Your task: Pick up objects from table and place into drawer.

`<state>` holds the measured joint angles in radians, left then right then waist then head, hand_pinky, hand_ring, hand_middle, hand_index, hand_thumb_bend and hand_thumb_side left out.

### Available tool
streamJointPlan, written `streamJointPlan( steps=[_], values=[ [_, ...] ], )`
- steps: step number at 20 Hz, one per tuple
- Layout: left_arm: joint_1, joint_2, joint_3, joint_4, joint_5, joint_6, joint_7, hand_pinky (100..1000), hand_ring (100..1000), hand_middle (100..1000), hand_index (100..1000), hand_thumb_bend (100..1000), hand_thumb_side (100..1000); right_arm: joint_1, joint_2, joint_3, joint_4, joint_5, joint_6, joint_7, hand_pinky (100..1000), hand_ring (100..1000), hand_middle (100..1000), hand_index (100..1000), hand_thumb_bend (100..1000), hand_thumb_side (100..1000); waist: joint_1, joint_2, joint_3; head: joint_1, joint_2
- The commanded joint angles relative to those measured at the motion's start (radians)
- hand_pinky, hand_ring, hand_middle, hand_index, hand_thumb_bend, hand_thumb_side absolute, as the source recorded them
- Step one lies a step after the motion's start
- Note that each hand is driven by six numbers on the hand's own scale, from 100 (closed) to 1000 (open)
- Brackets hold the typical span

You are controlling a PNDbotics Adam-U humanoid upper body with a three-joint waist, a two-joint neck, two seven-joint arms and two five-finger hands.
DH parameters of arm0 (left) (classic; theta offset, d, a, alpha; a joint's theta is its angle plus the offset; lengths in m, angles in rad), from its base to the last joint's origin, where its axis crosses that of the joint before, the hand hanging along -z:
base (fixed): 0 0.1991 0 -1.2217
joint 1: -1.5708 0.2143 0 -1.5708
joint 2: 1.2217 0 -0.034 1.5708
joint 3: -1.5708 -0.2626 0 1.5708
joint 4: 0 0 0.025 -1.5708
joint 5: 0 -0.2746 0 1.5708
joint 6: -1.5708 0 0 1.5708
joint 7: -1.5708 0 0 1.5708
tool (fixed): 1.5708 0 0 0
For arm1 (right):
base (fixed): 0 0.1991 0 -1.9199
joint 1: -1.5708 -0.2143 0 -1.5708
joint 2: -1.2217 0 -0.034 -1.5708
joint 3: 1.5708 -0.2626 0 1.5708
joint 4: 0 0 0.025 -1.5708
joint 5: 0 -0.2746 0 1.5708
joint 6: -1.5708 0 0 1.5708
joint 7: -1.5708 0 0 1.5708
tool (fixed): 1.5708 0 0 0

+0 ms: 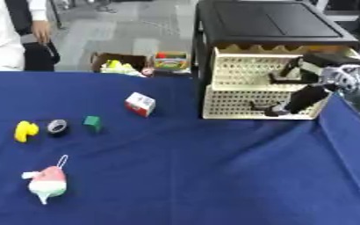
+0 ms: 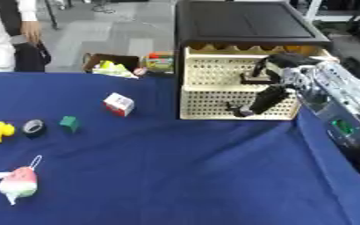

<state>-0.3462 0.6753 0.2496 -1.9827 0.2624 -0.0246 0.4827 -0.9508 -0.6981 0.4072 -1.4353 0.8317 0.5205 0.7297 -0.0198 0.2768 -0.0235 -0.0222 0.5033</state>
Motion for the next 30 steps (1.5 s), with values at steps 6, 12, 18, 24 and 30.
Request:
streamJointPlan(
  steps=[6, 12, 18, 24, 30],
  values=[
    [-0.010, 0.024, 0.014, -0.017, 0.003, -0.004, 0.002, 399, 481, 537, 818, 174, 703, -0.005, -0.018, 0.011, 0.048, -0.044, 0.175, 0.177, 100, 100, 100, 843, 641, 432, 0.003, -0.015, 0.005, -0.003, -0.011],
    [-0.011, 0.027, 0.014, -0.017, 0.004, -0.006, 0.004, 400, 481, 537, 819, 174, 703, 0.004, -0.024, 0.016, 0.042, -0.074, 0.175, 0.177, 100, 100, 100, 794, 640, 432, 0.004, -0.015, 0.004, -0.002, -0.009],
    [-0.009, 0.029, 0.016, -0.017, 0.003, -0.006, 0.006, 400, 481, 537, 819, 174, 702, 0.022, -0.052, 0.009, -0.022, -0.091, 0.186, 0.177, 100, 100, 100, 762, 641, 438, 0.004, -0.018, 0.000, -0.001, -0.008],
    [-0.009, 0.031, 0.017, -0.017, 0.003, -0.006, 0.008, 400, 483, 538, 819, 176, 702, 0.035, -0.066, 0.012, -0.054, -0.107, 0.194, 0.177, 100, 100, 100, 737, 640, 437, 0.003, -0.021, -0.005, -0.001, -0.008],
    [-0.006, 0.033, 0.020, -0.017, 0.004, -0.005, 0.013, 400, 483, 538, 819, 177, 701, 0.069, -0.093, 0.022, -0.106, -0.145, 0.198, 0.177, 100, 100, 100, 724, 638, 435, -0.001, -0.027, -0.013, 0.001, -0.008]
  ],
)
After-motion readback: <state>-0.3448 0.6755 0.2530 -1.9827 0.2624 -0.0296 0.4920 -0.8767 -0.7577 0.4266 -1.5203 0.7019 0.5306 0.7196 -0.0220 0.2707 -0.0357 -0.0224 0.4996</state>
